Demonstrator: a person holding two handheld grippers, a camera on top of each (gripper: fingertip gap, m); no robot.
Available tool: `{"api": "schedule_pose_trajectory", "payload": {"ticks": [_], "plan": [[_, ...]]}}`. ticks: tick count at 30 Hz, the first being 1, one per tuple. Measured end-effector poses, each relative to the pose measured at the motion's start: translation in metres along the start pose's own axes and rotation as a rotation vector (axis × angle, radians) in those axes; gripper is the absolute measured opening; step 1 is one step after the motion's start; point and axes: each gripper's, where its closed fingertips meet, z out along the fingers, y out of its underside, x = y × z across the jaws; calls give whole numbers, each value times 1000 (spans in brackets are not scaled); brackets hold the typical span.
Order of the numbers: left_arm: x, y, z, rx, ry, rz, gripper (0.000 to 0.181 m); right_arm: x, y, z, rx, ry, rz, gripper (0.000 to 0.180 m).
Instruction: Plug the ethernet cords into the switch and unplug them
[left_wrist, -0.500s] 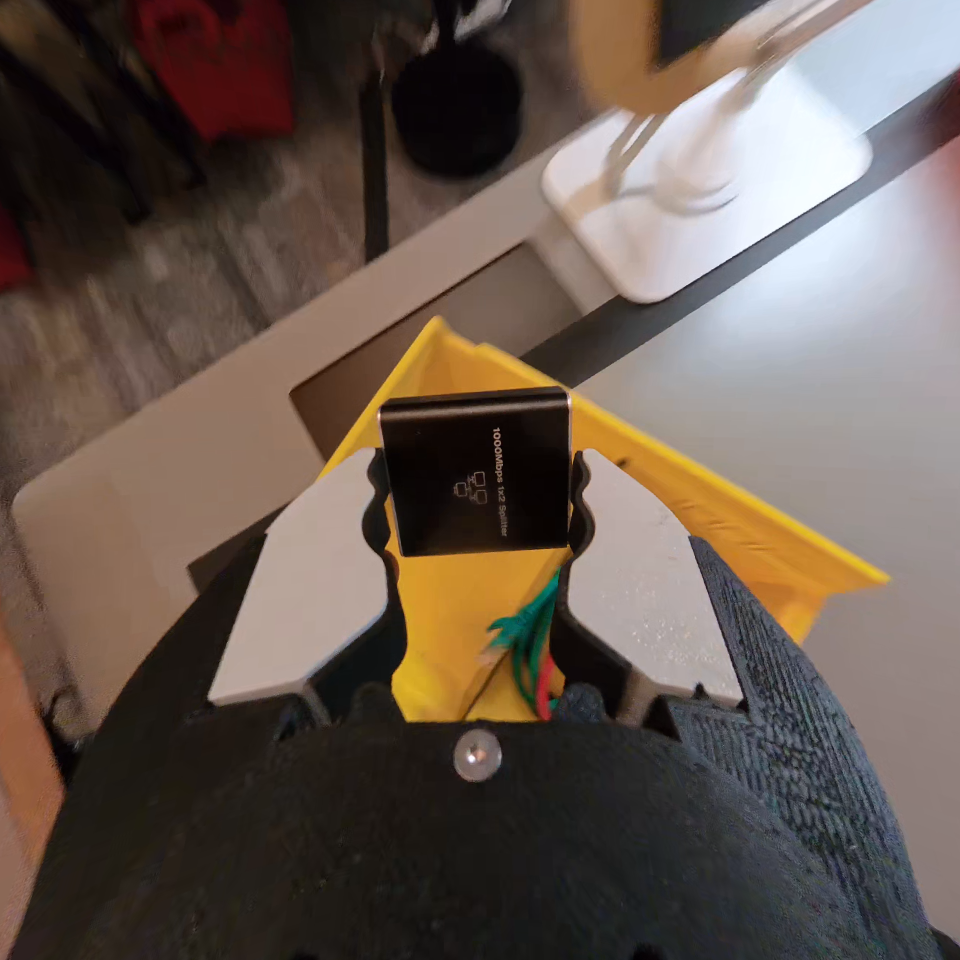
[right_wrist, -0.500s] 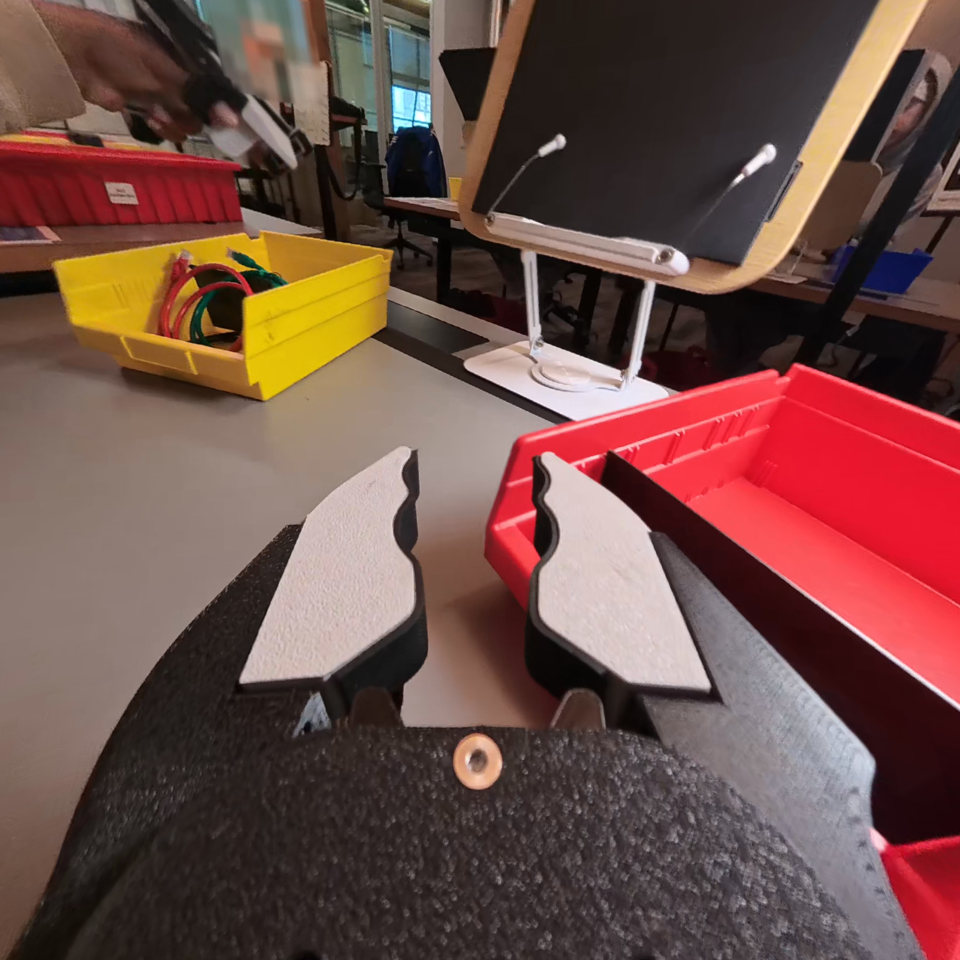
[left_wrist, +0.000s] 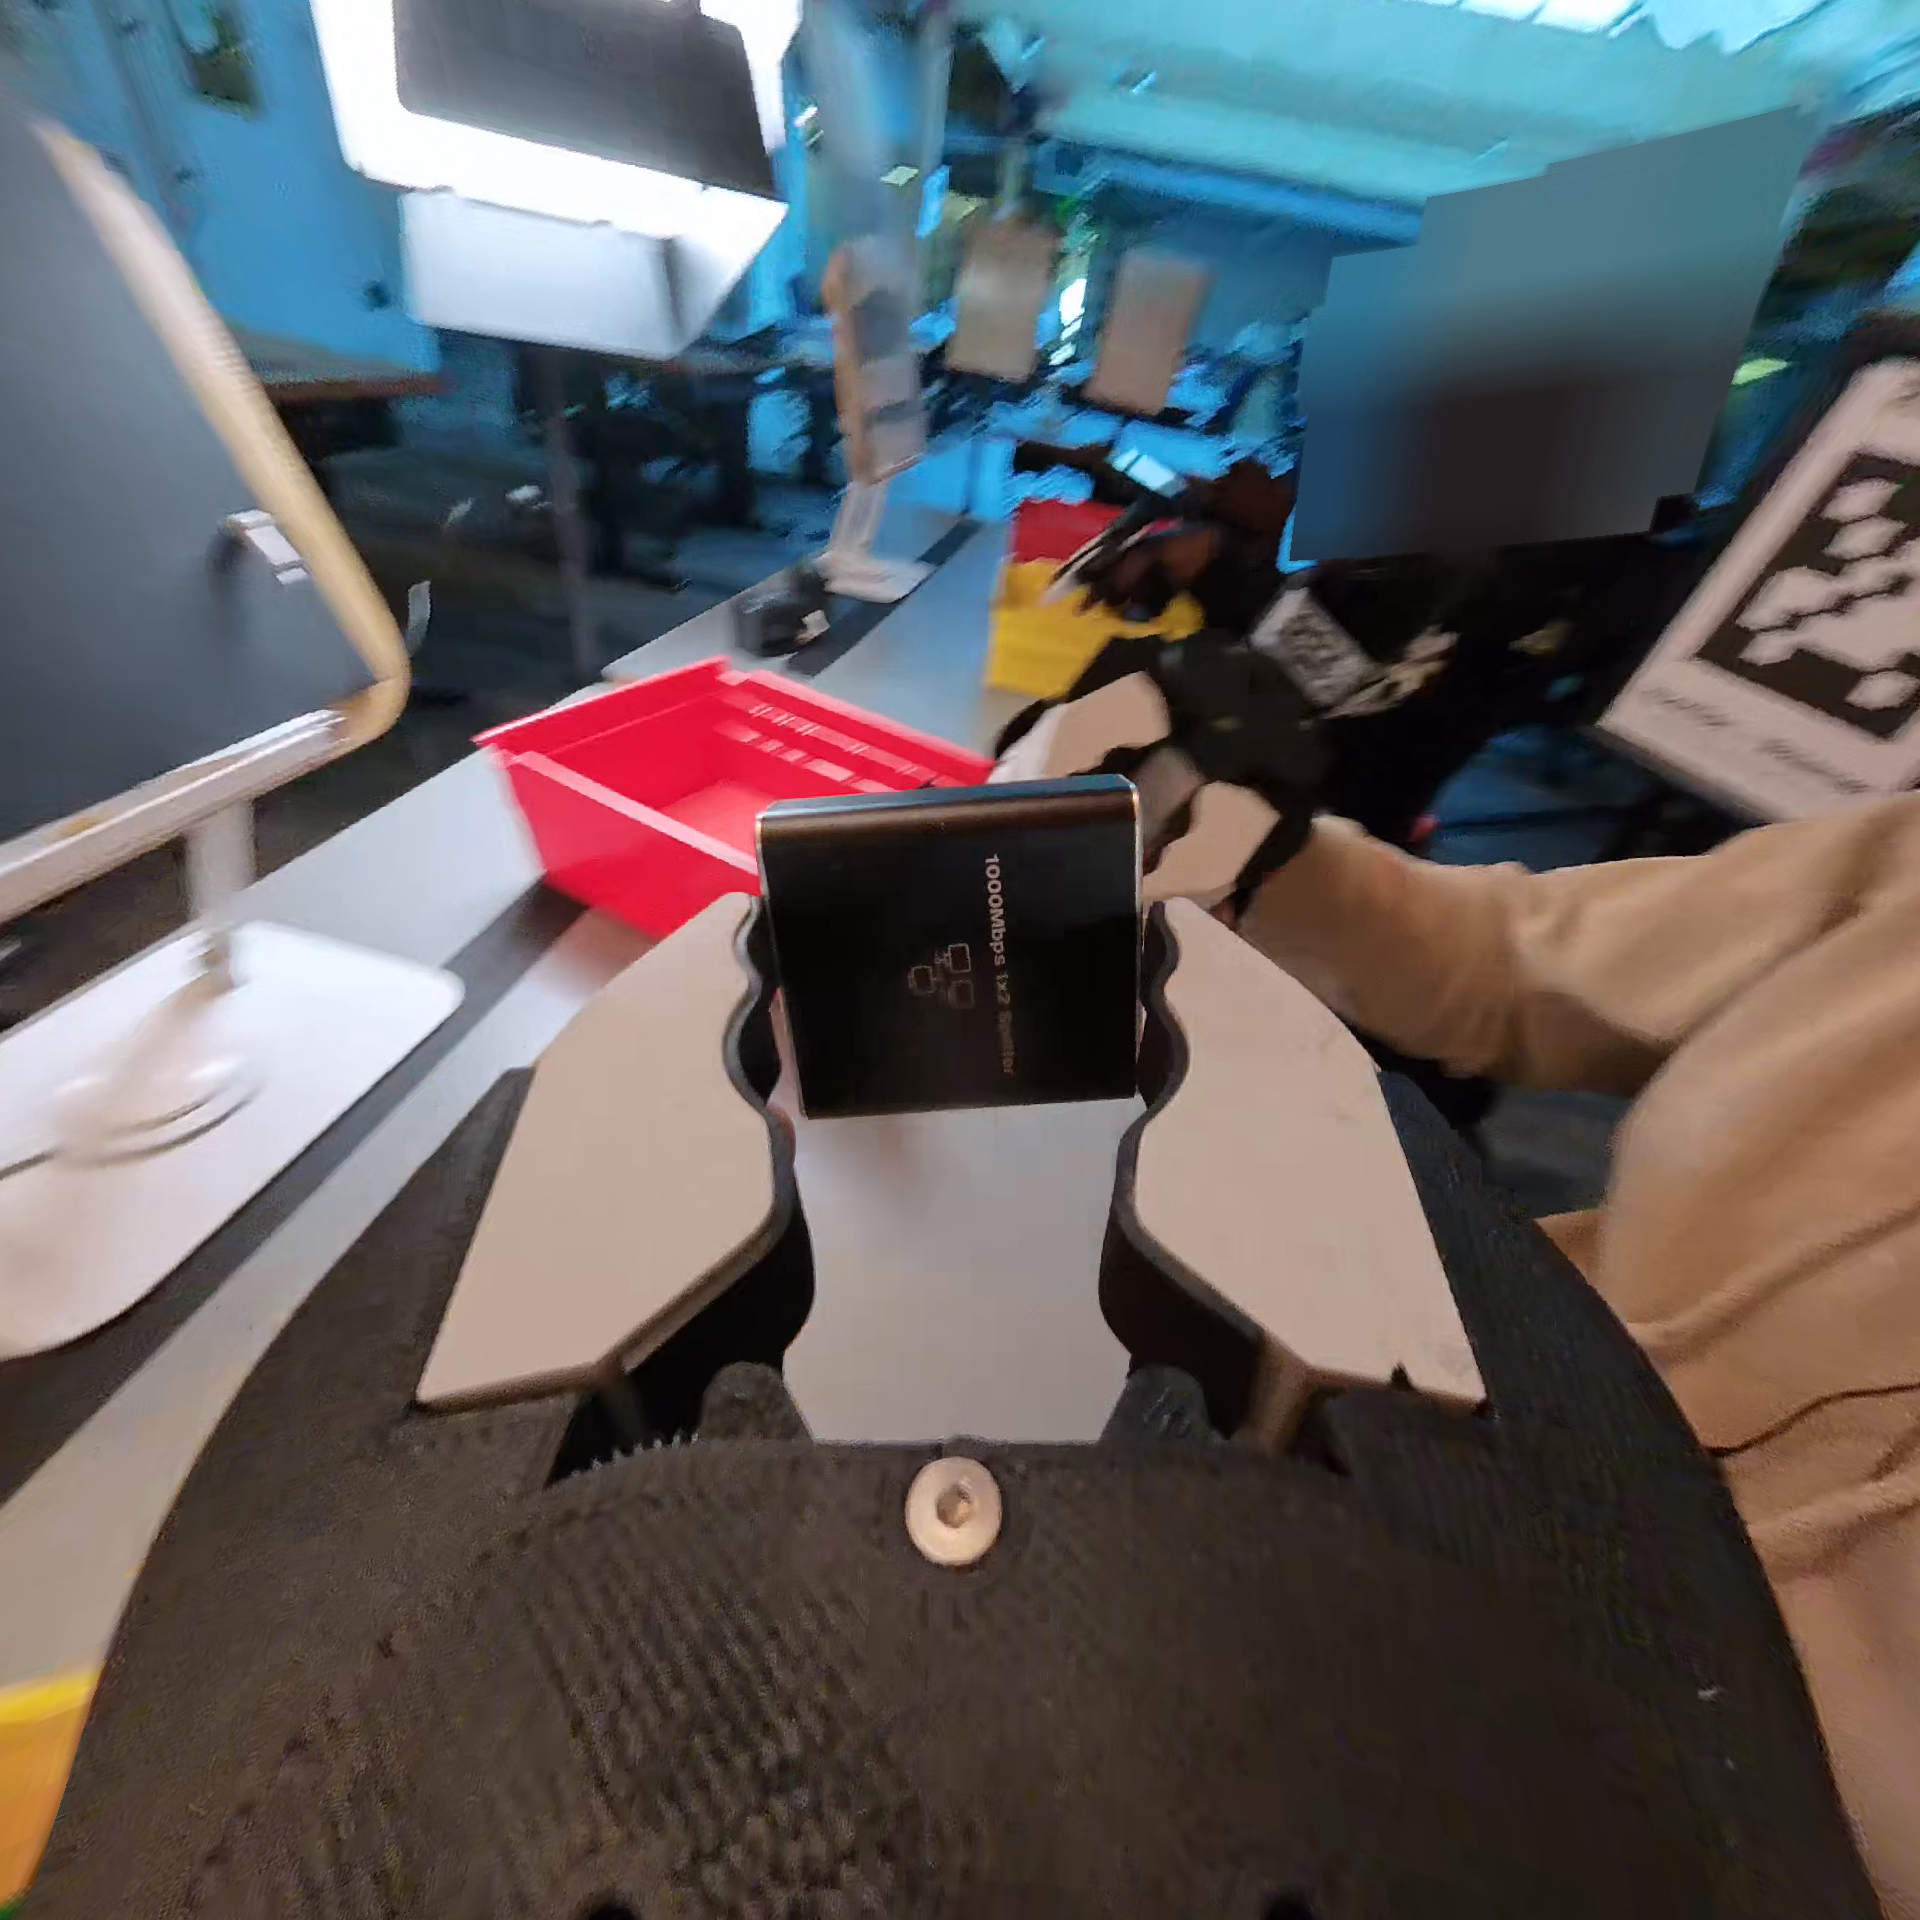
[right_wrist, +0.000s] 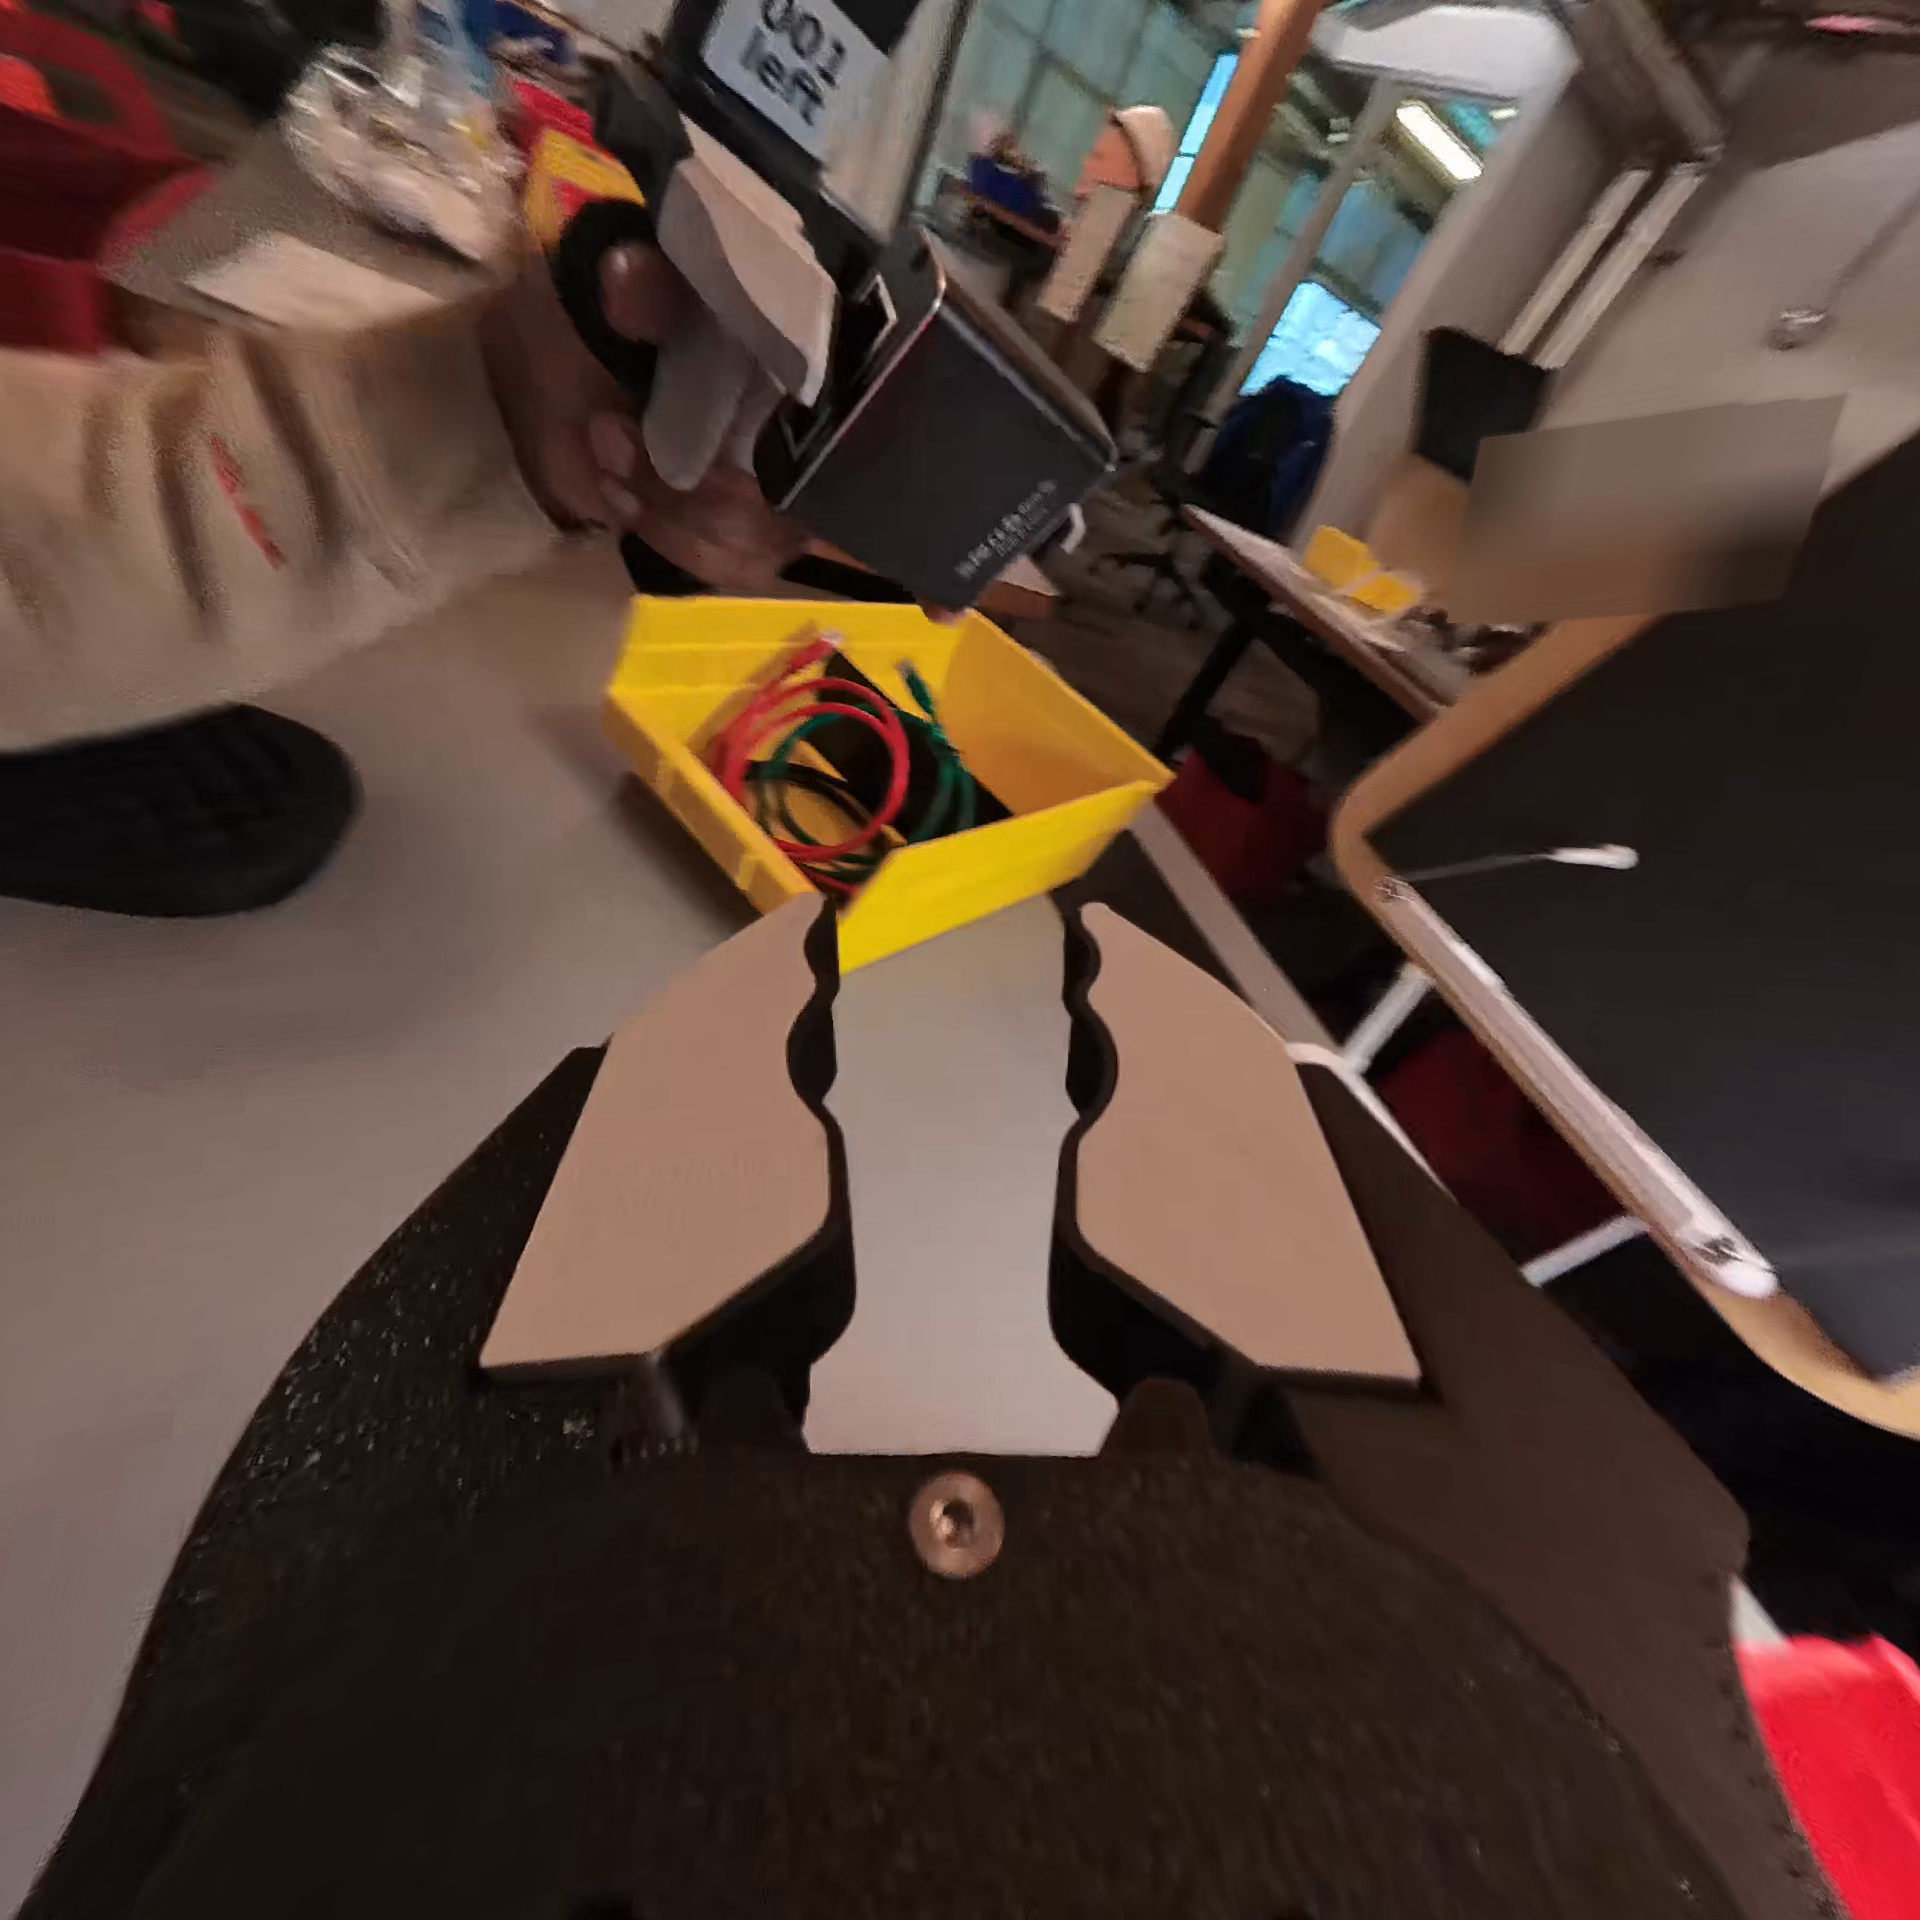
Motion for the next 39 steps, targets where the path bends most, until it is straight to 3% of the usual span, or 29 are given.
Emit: {"api": "schedule_pose_trajectory", "payload": {"ticks": [6,11,15,19,24,33,39], "plan": [[36,17,24,63,207,-72,68,-47,-7,20,148,-348,269,50],[53,25,35,100,337,-74,68,-61,-4,17,254,-521,510,50],[57,29,45,121,344,-82,68,-59,-4,22,270,-471,508,54],[44,16,52,245,224,-102,67,-46,-9,26,293,-333,513,61],[33,7,54,356,59,-7,68,-33,-21,21,374,-312,659,65],[39,12,62,401,96,-21,68,-27,-23,14,421,-335,698,61],[33,18,63,319,61,9,68,-18,-21,10,416,-283,681,60]]}}
